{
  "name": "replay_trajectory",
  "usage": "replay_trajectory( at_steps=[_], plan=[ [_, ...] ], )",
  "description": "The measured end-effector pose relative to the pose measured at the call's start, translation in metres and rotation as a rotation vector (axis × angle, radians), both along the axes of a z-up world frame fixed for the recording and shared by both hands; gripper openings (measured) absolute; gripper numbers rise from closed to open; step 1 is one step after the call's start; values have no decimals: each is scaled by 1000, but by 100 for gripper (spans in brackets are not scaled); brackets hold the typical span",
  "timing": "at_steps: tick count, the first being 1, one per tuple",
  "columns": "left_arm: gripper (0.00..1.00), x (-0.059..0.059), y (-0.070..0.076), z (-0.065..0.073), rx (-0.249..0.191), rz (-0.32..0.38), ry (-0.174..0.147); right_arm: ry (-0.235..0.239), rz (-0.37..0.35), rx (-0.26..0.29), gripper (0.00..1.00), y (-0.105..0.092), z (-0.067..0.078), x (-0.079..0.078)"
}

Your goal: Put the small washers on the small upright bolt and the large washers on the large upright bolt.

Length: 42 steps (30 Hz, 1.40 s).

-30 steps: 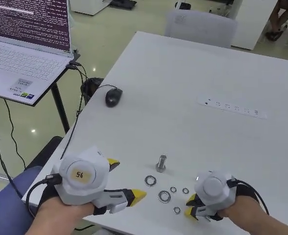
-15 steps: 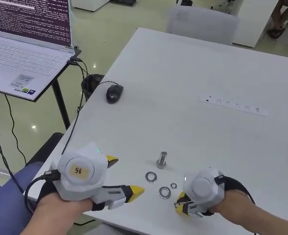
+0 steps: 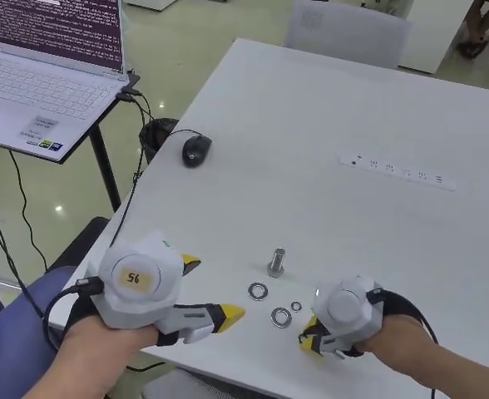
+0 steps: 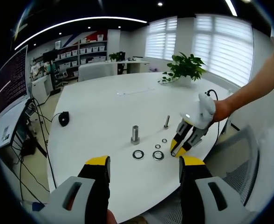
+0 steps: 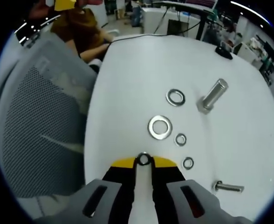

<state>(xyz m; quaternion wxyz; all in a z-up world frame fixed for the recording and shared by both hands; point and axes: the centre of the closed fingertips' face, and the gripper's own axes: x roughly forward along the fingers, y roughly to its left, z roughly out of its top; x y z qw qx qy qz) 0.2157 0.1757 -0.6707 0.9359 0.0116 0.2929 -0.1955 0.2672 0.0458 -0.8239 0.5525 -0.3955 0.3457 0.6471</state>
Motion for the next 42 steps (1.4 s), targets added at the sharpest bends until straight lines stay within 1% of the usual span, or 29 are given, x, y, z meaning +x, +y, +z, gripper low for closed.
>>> replay_trajectory(
  at_steps=[2, 6, 11, 15, 18, 19, 20, 22, 26, 28, 31, 35, 38, 42],
  plan=[
    [59, 0, 1, 0, -1, 2, -1, 8, -22, 11, 13, 0, 2, 1],
    [59, 1, 0, 0, 0, 0, -1, 9, -59, 21, 13, -4, 4, 7],
    [59, 1, -2, 0, -1, -3, 0, 8, -133, 47, 13, -11, 10, 18],
    [59, 2, -2, 0, -3, -2, 0, -7, -242, 77, 13, -26, 20, 39],
    [59, 3, -3, 1, -2, -5, -1, -18, -344, 109, 13, -40, 31, 62],
    [59, 3, -3, 1, -3, -6, -2, -23, -355, 113, 13, -42, 33, 65],
    [59, 4, -4, 1, -3, -8, -2, -30, -386, 122, 13, -47, 37, 73],
    [59, 5, -4, 1, -3, -11, -2, -34, -421, 128, 13, -56, 42, 85],
    [59, 6, -7, 1, -3, -17, -3, -59, -464, 144, 13, -65, 53, 103],
    [59, 6, -8, 1, -4, -17, -3, -69, -475, 154, 13, -67, 59, 111],
    [59, 7, -8, 2, -4, -17, -3, -80, -475, 160, 13, -65, 64, 117],
    [59, 8, -6, 2, -3, -15, -3, -93, -449, 162, 13, -56, 70, 123],
    [59, 7, -6, 2, -3, -10, -2, -97, -419, 149, 13, -50, 70, 123],
    [59, 7, -4, 1, -4, -4, 0, -100, -383, 122, 13, -45, 66, 122]
  ],
)
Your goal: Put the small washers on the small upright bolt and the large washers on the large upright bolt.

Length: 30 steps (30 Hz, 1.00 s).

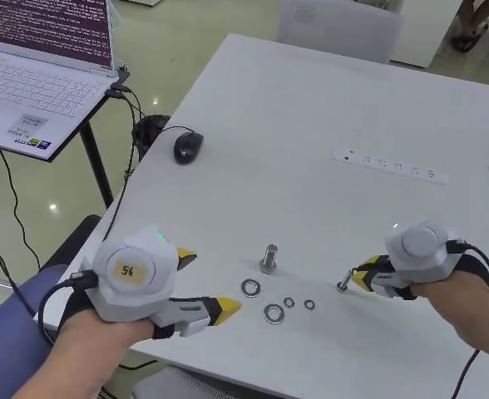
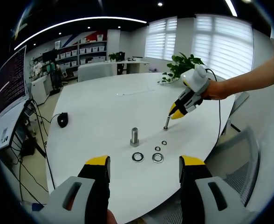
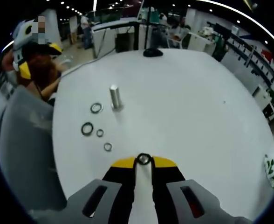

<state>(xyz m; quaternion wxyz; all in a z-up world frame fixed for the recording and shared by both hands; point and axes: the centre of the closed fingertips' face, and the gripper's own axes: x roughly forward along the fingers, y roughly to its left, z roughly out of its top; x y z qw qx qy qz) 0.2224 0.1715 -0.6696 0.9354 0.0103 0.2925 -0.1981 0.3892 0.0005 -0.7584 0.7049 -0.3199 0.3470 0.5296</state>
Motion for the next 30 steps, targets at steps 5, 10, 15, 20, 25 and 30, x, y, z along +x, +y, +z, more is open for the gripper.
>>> replay_trajectory(
  at_steps=[5, 10, 15, 20, 25, 30],
  plan=[
    [59, -1, 2, -1, -2, 8, 2, 2, 11, -21, 13, 1, -2, 2],
    [59, -1, 2, -2, -2, 12, 4, 8, 18, -35, 13, 1, -3, 3],
    [59, -1, 2, -2, -4, 12, 5, 14, 25, -49, 13, 0, -4, 3],
    [59, -1, 0, -2, -3, 8, 6, 13, 29, -55, 13, 2, -5, 4],
    [59, 0, 0, -2, 0, 6, 6, 15, 39, -67, 13, 2, -6, 4],
    [59, 0, 0, -1, 1, 5, 5, 16, 42, -75, 13, 2, -7, 4]
  ],
)
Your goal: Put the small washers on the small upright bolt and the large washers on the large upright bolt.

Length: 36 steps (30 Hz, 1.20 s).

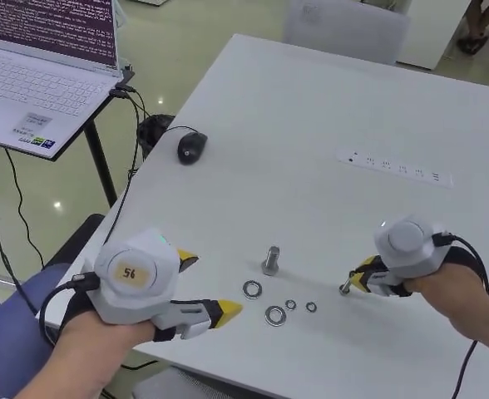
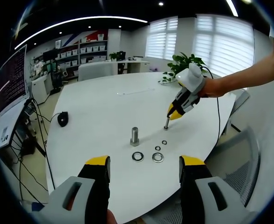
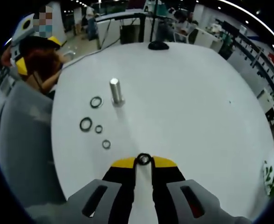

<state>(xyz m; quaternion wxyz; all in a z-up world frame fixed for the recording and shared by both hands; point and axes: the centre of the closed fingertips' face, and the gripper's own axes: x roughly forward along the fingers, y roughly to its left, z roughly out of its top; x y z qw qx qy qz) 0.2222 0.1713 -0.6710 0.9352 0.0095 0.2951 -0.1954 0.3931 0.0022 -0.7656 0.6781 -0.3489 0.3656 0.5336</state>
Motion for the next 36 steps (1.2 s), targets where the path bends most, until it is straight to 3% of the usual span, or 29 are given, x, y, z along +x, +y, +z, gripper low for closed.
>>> replay_trajectory(
  at_steps=[14, 31, 36],
  plan=[
    [59, 0, -2, -1, 0, -4, 3, 14, 13, -24, 13, 2, -8, -2],
    [59, -8, 2, -7, 4, 13, 25, 62, -31, -74, 13, 0, -49, -2],
    [59, -9, 3, -7, 5, 20, 28, 70, -59, -60, 14, 1, -50, 0]
  ],
)
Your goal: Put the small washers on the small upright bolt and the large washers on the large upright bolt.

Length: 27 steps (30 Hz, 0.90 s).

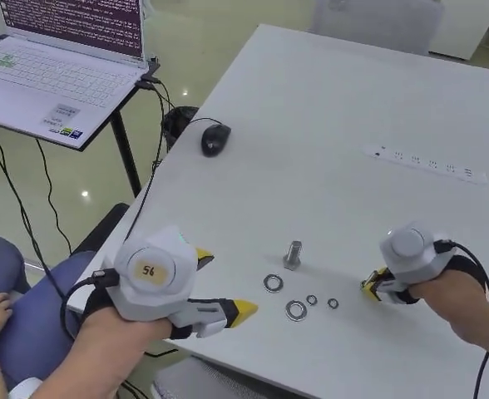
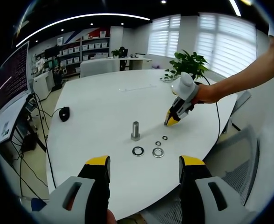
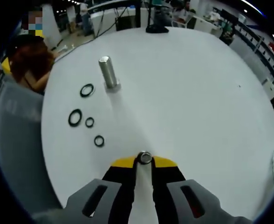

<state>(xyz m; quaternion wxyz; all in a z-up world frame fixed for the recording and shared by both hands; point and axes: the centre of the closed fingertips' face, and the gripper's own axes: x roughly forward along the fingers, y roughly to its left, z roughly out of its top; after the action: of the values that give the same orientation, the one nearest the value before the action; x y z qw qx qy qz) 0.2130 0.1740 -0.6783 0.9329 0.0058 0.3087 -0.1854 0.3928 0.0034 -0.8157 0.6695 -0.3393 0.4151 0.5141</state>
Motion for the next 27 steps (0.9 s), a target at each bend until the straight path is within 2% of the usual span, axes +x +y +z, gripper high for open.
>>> replay_trajectory(
  at_steps=[5, 9, 12, 16, 20, 22, 27],
  plan=[
    [59, 1, -2, 0, 1, 1, 0, -9, 7, 7, 15, -2, 3, -2],
    [59, 3, -4, 0, 0, -1, -2, -3, -30, 15, 16, -12, 3, -6],
    [59, 4, -7, 1, 1, -5, -3, -1, -33, -4, 16, -22, 0, -13],
    [59, 4, -8, 0, 0, -8, -4, 27, -28, -1, 15, -27, -5, -28],
    [59, 3, -10, 0, 0, -11, -4, 43, 3, 7, 15, -21, -8, -44],
    [59, 3, -10, 0, 1, -12, -3, 52, 32, 28, 15, -12, -8, -52],
    [59, 3, -11, 1, 0, -15, -6, 51, 73, 41, 15, 6, -8, -60]
  ],
)
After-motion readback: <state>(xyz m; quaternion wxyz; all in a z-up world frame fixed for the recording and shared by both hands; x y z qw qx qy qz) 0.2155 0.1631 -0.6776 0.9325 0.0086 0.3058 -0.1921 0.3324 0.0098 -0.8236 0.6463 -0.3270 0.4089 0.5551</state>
